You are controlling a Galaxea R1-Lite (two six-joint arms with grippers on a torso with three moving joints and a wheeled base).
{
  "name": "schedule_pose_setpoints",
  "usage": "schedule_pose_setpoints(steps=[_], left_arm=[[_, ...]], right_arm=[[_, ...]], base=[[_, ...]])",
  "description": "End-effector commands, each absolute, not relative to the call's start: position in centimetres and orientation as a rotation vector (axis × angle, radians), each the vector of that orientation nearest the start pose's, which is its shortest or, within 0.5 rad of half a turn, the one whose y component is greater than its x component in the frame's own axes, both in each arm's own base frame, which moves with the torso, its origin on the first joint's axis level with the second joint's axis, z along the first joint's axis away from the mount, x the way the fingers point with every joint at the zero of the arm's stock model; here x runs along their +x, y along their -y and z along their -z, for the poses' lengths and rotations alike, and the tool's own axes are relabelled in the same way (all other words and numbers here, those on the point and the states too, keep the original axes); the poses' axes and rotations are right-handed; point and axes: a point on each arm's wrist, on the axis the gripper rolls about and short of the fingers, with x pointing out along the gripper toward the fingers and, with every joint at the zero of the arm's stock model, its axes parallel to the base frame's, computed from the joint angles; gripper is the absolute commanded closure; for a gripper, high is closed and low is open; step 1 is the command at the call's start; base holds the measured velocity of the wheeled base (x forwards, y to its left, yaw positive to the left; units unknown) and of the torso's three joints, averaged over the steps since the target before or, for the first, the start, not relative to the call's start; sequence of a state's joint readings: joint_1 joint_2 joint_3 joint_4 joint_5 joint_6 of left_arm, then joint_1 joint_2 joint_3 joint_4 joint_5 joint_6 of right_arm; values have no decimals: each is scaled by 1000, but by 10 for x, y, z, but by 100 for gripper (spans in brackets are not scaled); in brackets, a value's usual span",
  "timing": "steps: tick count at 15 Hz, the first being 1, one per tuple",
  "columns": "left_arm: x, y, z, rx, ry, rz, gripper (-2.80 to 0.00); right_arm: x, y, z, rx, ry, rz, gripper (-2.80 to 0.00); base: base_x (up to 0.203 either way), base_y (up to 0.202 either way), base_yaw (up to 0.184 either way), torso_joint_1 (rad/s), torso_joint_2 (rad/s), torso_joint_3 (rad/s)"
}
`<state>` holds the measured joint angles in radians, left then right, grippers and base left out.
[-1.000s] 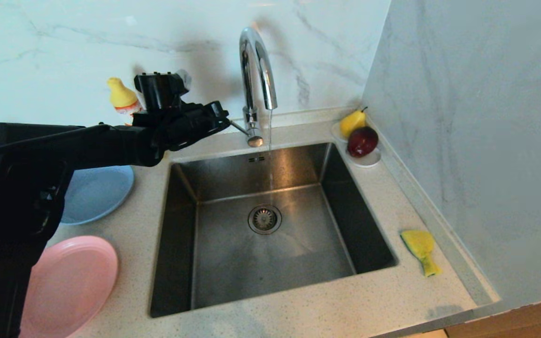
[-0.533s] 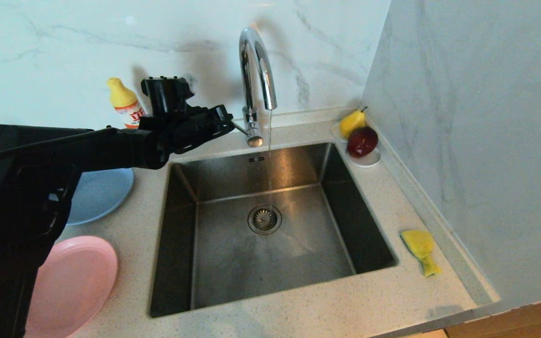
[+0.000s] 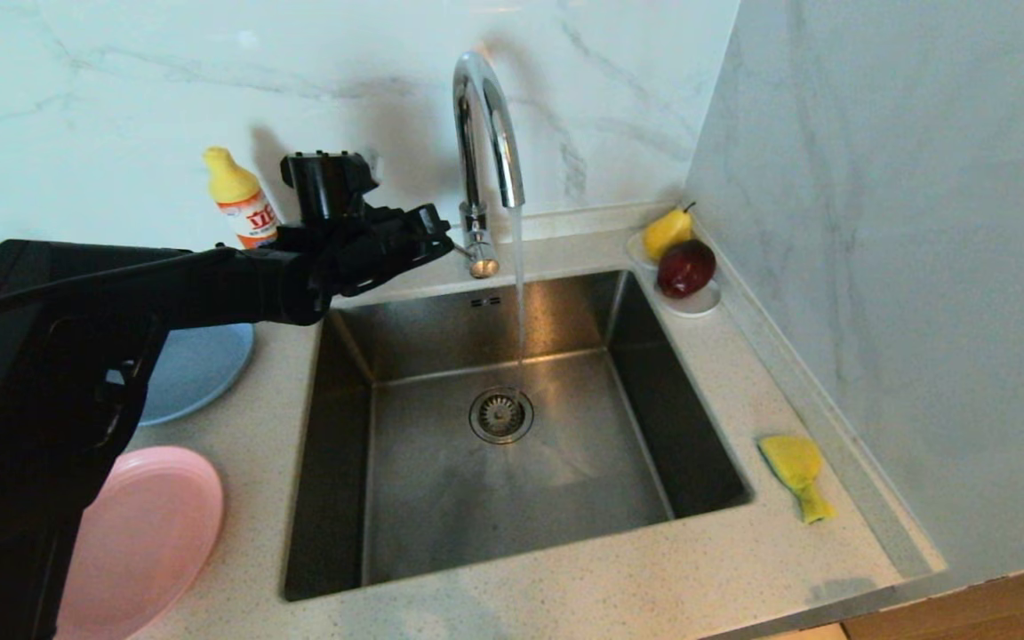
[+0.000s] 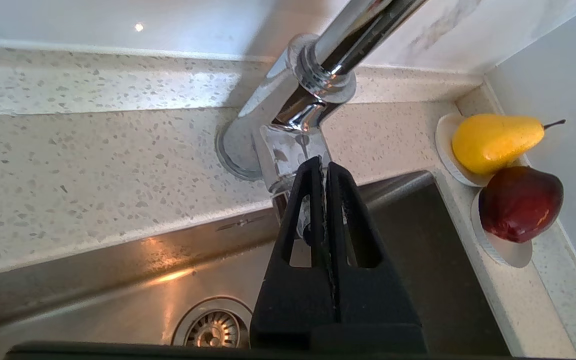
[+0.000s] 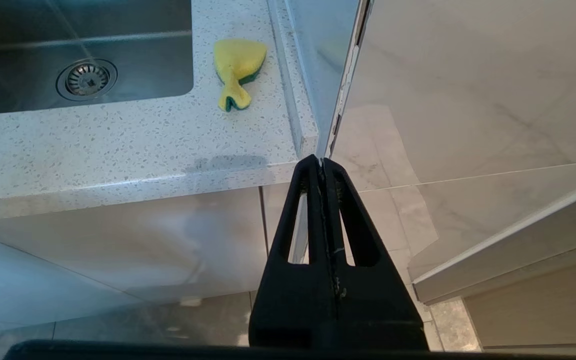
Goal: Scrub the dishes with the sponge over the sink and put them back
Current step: Turn on the faucet
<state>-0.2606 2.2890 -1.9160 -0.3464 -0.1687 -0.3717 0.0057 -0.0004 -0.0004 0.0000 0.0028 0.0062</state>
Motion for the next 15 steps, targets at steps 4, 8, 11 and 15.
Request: schedule_pose_setpoints(steps=[4,8,11,15], left_arm=[[465,134,-233,-366,-124,427,0],[457,134,-230,-364,-152,426,0],[452,133,-233,-362,-157,425,0],[443,119,-268,-369,-82,390,0]], right_arm=[[-23,0,-76,6,0,-9,0],[-23,0,-75,6,0,-9,0],[-23,0,-75,6,0,-9,0],[-23,0,-76,6,1,-9,0]], base=[[0,0,0,0,0,0],[0,0,0,0,0,0],[0,0,0,0,0,0],[0,0,0,0,0,0]])
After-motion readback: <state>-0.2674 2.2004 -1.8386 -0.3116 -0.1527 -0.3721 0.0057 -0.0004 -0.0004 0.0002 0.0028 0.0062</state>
